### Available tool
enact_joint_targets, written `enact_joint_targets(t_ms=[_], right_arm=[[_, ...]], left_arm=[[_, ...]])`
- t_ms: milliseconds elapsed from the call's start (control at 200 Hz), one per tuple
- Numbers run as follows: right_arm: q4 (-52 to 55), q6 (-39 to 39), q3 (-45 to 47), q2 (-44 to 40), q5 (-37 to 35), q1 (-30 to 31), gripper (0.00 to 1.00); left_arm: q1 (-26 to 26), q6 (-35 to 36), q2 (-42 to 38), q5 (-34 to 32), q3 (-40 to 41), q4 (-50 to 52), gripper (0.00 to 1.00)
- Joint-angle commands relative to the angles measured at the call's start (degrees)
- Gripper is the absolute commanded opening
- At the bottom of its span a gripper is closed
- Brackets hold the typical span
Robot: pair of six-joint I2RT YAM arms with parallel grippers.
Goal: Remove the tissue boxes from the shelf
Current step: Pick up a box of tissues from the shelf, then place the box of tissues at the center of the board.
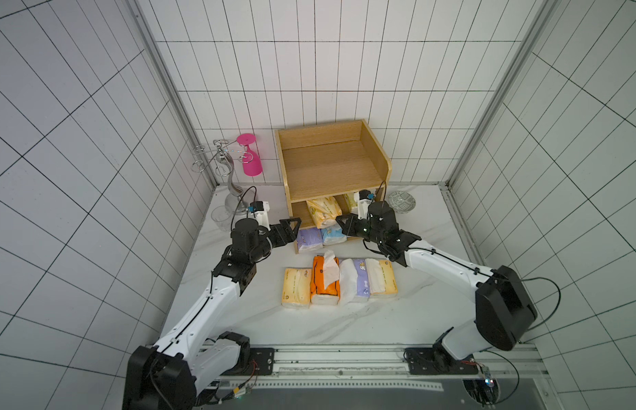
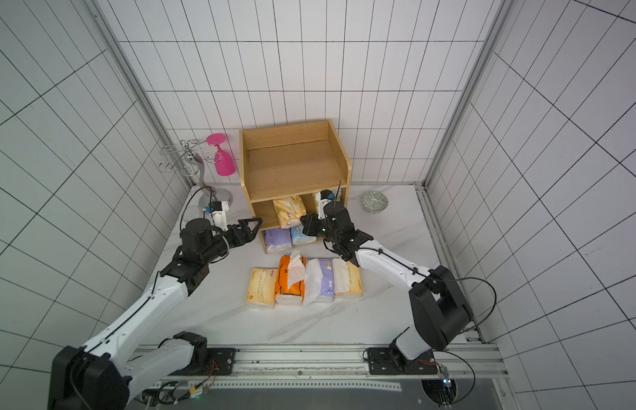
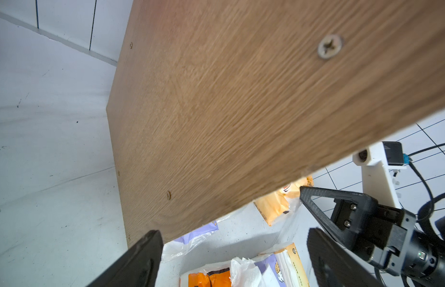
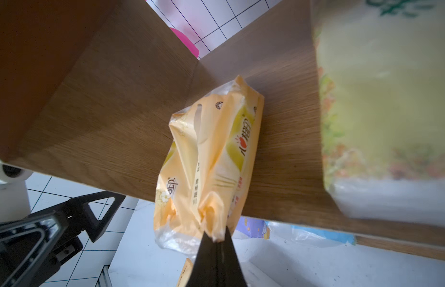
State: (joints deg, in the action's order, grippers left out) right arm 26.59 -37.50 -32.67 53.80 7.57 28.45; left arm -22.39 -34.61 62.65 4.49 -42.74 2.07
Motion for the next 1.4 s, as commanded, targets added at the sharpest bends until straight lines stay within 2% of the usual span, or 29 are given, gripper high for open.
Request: enact_joint_targets(t_ms=[0,100,215,390,610,770,1019,1149,1314,1394], right_arm=[[13.9,1.57,-5.62,-4.88,-10.41,-2.61,0.55],[15.18,2.75,-4.82,-5.61,-8.31,-7.15,0.57],[11.46,4.48,-3.36,-0.49,-3.12,-9.96,0.58],[-0.53,5.35,-1.5,6.82,6.94,-9.65,0.55],[-9.29,2.45,0.21,10.69,8.41,-5.04,0.54],[-14.17,-0.37,0.1,14.31,5.9,0.67,0.54],[-18.55,-2.85,-2.12,19.05,4.7,5.53,0.53],[-10.42,-1.59,-6.16,17.21,0.77,6.21,0.54],[3.0,-0.69,-8.64,7.84,-9.49,5.69,0.58],[6.89,0.01,-7.92,3.24,-11.17,4.21,0.6]], left_arm=[[0.43,1.31,0.06,0.85,-1.12,-1.04,0.98],[1.32,1.13,0.41,1.05,-0.95,-1.03,0.98],[2.31,0.9,0.77,2.06,-0.9,-1.06,0.98],[3.27,1.64,1.23,3.29,-1.2,-0.53,0.98],[4.97,2.48,1.79,4.39,-1.29,-0.33,0.98],[6.27,2.86,2.03,5.21,-1.56,-0.13,0.98],[7.7,3.0,2.33,6.54,-1.82,0.18,0.98],[8.02,2.9,2.73,7.01,-1.91,0.17,0.98],[8.37,2.66,2.67,7.63,-1.71,0.31,0.98],[8.49,2.19,2.16,8.06,-1.38,0.31,0.98]])
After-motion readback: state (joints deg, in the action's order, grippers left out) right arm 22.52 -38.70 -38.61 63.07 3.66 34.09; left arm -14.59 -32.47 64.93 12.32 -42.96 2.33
